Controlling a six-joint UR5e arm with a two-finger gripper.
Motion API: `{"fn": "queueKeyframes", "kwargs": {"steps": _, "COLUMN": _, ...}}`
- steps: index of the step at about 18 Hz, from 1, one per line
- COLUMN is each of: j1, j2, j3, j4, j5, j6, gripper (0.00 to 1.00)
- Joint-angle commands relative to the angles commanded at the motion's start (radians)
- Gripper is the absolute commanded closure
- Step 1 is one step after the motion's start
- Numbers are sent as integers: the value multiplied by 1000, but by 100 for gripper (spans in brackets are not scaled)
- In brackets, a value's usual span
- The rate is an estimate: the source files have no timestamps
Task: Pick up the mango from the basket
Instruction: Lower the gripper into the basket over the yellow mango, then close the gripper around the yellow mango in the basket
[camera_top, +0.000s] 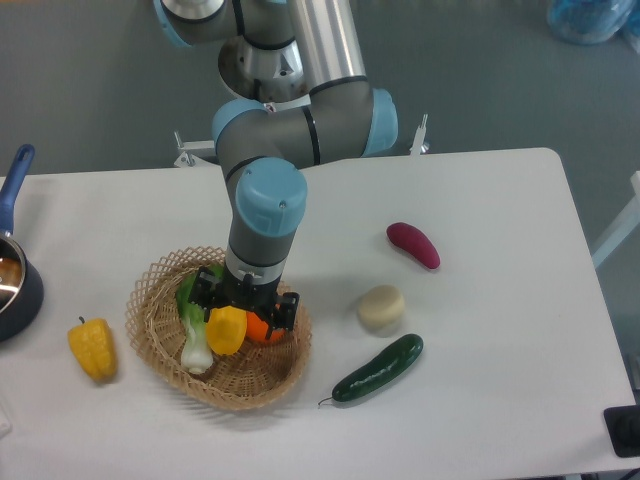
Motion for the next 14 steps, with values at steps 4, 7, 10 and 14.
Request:
{"fn": "queueKeyframes", "kwargs": {"steps": 4, "j1": -12, "j2": -15, "j3": -2, "j4": 0, "j5": 0, "j6": 0, "gripper": 0}}
{"fn": "queueKeyframes", "kwargs": {"steps": 7, "j1": -18, "j2": -21, "j3": -18, "j4": 0, "j5": 5, "j6": 2, "gripper": 0}}
{"fn": "queueKeyframes", "kwargs": {"steps": 10, "j1": -28, "j2": -25, "j3": -25, "j4": 0, "j5": 32, "j6": 2, "gripper": 0}}
{"fn": "queueKeyframes", "kwargs": {"steps": 14, "j1": -31, "j2": -23, "j3": -32, "j4": 0, "j5": 34, "j6": 0, "gripper": 0}}
